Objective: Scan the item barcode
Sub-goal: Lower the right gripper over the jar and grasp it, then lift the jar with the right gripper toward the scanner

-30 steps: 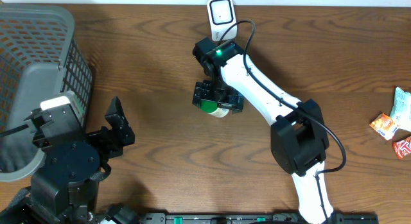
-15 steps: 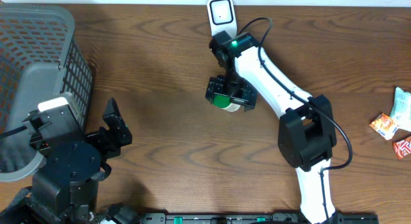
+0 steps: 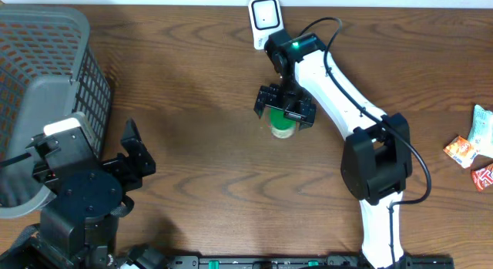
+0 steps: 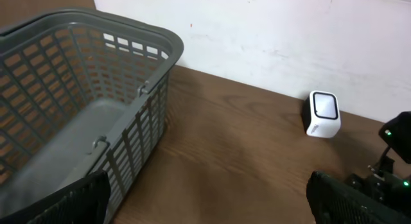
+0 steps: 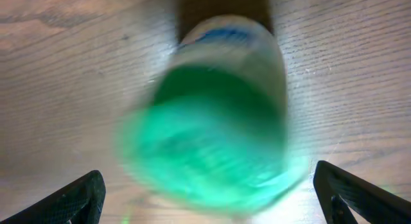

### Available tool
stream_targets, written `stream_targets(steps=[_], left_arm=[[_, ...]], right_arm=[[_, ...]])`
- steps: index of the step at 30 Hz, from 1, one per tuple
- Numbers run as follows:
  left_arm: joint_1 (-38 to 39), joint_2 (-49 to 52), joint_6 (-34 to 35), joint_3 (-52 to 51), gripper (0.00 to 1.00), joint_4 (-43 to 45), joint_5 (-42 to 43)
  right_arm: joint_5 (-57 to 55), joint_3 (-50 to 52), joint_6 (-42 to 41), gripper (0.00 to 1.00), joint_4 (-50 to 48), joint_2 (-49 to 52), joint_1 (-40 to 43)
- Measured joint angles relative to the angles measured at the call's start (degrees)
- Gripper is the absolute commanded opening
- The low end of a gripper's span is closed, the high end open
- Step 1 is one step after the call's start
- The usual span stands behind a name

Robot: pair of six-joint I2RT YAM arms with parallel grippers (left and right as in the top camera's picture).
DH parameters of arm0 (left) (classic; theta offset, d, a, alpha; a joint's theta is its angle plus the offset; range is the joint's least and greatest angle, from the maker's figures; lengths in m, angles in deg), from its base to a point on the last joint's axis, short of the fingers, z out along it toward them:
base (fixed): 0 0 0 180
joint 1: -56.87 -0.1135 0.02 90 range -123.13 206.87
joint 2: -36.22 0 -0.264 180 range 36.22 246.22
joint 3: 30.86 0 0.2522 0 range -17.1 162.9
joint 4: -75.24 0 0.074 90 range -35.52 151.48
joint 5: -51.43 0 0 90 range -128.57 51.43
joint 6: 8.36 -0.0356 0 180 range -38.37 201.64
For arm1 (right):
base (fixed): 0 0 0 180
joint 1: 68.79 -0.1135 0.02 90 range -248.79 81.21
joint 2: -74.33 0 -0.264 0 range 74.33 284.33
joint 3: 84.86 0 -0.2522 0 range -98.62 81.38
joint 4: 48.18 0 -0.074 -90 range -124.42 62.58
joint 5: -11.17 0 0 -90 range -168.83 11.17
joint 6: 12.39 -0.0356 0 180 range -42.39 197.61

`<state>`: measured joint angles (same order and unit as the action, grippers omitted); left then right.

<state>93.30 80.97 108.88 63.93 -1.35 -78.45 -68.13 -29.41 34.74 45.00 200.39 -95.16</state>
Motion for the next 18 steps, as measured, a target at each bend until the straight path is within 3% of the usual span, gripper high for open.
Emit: stream_targets(steps=[8,18], left_arm=[[0.0,0.0,0.0,0.0,0.98,0.0,-0.6],[0.0,0.0,0.0,0.0,0.98,0.0,-0.6]], right_arm=[[-0.3,0.0,2.5,0.99,2.1,-0.6,0.0],[-9.3,0.0,18.8,0.99,3.8,-0.6,1.5]])
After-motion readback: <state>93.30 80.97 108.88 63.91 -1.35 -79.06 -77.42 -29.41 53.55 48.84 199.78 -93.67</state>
